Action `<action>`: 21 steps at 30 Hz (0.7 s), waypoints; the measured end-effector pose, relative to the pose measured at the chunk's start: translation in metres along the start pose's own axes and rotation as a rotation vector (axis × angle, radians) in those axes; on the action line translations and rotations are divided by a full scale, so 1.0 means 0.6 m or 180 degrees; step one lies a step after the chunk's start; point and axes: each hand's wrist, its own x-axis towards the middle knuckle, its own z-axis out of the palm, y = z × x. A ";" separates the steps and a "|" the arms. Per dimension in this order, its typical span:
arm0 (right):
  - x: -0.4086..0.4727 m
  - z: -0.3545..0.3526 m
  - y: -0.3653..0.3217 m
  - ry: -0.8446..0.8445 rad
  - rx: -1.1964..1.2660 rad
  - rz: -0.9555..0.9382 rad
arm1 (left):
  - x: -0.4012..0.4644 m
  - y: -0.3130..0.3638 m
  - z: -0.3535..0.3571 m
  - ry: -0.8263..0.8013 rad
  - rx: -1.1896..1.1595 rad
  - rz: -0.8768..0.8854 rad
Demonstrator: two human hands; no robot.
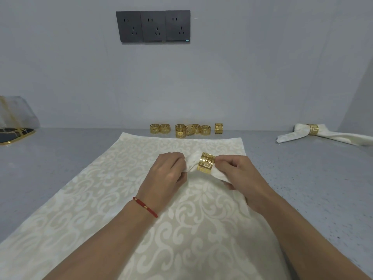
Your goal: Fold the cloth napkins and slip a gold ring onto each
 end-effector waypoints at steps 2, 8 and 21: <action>-0.004 0.001 -0.002 0.0042 0.0042 -0.0031 | 0.000 0.001 0.002 -0.0047 -0.0022 0.0126; -0.003 -0.007 0.003 0.0175 0.0265 0.0250 | 0.009 0.001 0.008 -0.0391 0.0075 0.0700; -0.002 -0.016 0.009 0.0053 0.1099 0.0836 | 0.040 0.005 -0.012 -0.0929 0.0370 0.1411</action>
